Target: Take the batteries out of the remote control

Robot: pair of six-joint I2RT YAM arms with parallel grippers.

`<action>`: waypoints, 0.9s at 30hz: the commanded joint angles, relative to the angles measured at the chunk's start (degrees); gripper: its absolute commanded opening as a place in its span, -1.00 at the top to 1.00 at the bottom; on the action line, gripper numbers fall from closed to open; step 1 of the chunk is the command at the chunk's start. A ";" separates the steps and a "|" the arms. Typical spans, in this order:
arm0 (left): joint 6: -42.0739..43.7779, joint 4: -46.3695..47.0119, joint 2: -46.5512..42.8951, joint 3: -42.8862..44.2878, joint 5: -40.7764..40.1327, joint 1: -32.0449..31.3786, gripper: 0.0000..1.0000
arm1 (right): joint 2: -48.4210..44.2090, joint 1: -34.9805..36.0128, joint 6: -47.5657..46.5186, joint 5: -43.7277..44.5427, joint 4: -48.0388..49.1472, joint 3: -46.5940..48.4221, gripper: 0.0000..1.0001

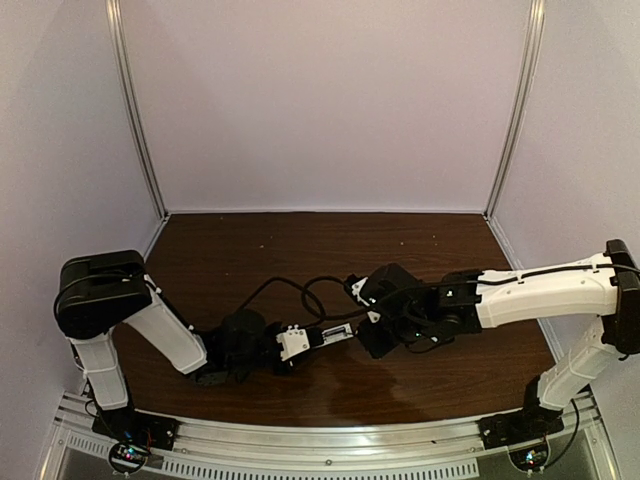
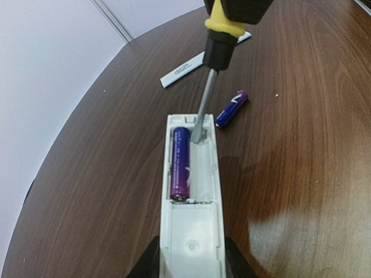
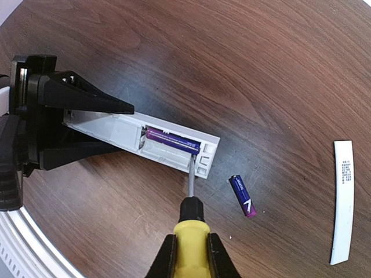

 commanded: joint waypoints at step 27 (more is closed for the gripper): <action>-0.78 3.45 -0.63 0.45 -0.60 -0.03 1.00 | -2.26 -0.03 1.14 2.86 -2.37 2.85 1.00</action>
